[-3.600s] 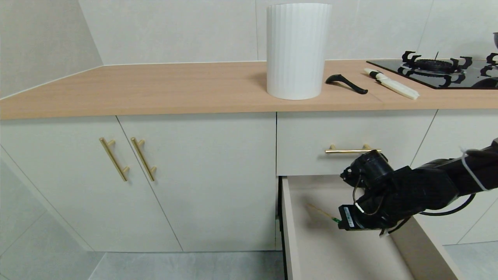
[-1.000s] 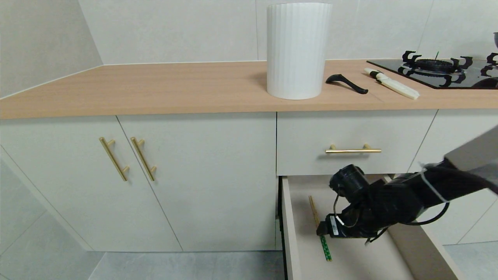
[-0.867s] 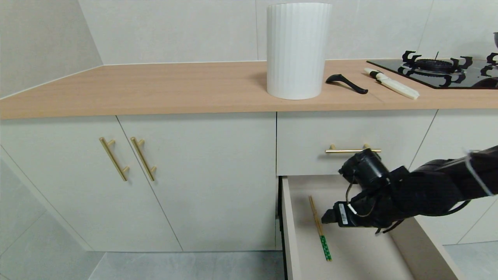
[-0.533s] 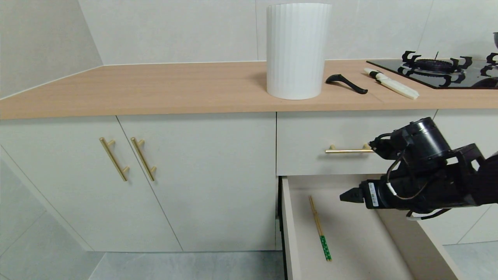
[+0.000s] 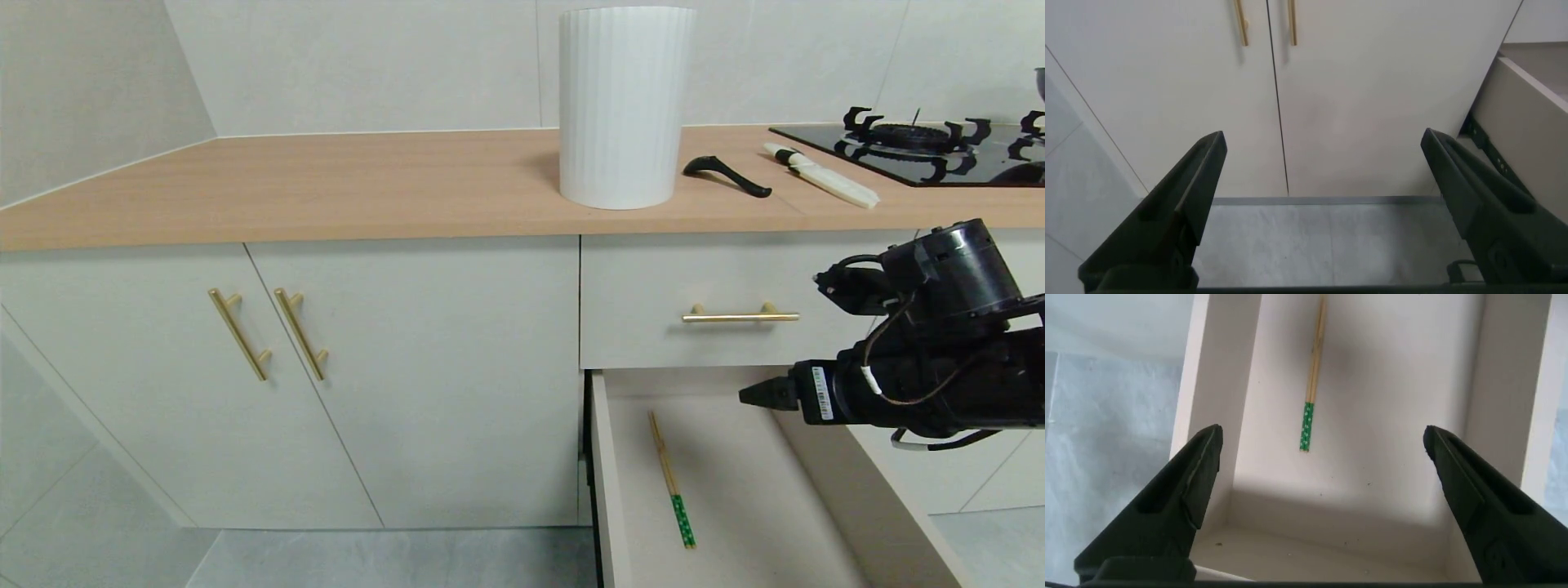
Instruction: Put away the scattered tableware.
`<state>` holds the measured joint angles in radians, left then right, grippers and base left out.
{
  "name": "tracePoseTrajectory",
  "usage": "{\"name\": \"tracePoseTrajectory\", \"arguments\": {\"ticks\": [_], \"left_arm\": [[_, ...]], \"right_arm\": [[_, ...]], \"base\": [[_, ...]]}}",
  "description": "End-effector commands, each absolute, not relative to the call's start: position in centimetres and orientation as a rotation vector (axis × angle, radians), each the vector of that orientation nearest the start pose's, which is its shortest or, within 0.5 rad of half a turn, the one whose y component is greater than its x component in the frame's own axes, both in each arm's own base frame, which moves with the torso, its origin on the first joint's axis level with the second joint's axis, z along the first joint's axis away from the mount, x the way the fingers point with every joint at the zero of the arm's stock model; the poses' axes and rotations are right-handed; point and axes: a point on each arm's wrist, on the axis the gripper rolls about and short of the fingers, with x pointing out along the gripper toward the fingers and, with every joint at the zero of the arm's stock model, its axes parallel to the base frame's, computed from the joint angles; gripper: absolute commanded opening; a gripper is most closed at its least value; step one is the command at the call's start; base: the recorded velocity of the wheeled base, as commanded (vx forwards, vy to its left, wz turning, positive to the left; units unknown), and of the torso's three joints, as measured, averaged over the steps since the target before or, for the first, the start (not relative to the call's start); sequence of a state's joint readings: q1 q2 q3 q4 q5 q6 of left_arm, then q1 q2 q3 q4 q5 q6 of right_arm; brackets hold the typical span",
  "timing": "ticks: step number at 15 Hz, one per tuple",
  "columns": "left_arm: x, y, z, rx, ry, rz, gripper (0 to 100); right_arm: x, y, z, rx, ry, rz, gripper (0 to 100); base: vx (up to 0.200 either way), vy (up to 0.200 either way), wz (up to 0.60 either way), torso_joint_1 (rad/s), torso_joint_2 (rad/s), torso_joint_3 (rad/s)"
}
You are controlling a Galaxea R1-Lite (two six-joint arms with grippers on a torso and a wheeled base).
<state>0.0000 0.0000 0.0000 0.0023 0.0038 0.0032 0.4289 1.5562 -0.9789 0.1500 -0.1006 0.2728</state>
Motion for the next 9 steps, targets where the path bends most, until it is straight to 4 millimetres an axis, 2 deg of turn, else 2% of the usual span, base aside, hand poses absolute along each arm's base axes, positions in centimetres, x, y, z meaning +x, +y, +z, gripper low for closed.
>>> {"name": "tracePoseTrajectory", "arguments": {"ticks": [1, 5, 9], "left_arm": [[-2.3, 0.0, 7.5, 0.003, 0.003, 0.005, 100], [-2.3, 0.0, 7.5, 0.003, 0.003, 0.005, 100], [-2.3, 0.0, 7.5, 0.003, 0.003, 0.005, 100]], "right_arm": [[23.1, 10.3, 20.7, 0.074, 0.713, 0.219, 100], [22.7, 9.5, 21.5, 0.071, 0.679, 0.209, 100], [22.7, 9.2, 21.6, 0.068, 0.677, 0.200, 100]], "base": [[0.000, 0.000, 0.00, 0.000, 0.00, 0.000], [0.000, 0.000, 0.00, 0.074, -0.23, -0.232], [0.000, 0.000, 0.00, 0.132, -0.50, -0.311]]}}
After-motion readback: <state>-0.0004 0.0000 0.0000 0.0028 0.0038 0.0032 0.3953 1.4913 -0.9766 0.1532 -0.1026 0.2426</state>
